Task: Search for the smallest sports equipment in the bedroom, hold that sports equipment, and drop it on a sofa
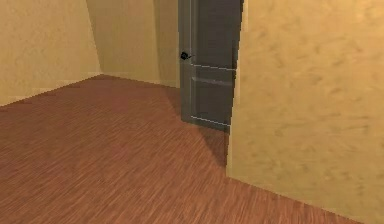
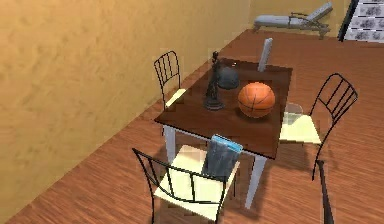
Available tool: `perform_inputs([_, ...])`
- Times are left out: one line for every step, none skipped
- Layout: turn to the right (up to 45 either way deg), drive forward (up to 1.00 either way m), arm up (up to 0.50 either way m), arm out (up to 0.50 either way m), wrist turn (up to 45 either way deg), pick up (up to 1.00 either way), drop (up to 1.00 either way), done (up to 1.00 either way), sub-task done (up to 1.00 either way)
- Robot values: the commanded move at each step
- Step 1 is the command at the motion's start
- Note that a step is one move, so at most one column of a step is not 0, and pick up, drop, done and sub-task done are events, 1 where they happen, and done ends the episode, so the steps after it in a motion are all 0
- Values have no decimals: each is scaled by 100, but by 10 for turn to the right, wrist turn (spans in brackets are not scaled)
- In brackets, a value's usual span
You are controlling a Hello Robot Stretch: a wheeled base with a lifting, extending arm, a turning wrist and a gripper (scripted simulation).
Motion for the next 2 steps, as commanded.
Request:
perform_inputs([180,0,0,0,0,0,0,0,0])
perform_inputs([450,0,0,0,0,0,0,0,0])
